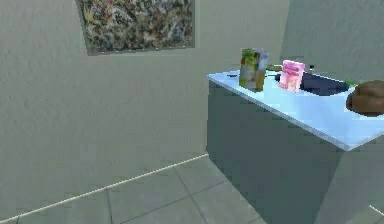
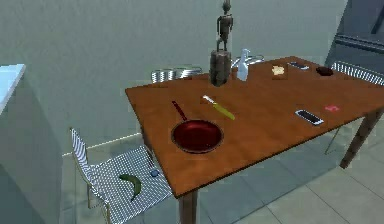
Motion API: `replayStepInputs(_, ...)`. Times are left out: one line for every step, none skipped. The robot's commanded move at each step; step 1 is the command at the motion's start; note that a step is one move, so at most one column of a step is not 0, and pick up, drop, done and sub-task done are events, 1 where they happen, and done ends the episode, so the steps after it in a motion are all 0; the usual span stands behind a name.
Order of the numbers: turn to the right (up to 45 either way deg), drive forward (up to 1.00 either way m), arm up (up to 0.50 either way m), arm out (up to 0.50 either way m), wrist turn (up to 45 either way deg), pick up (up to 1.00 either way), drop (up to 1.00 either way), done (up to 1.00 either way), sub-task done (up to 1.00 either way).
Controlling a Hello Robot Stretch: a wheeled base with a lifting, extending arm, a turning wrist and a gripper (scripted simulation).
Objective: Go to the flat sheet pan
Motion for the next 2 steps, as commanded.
replayStepInputs(9.0,0.0,0.0,0.0,0.0,0.0,0.0,0.0,0.0)
replayStepInputs(0.0,0.7,0.0,0.0,0.0,0.0,0.0,0.0,0.0)
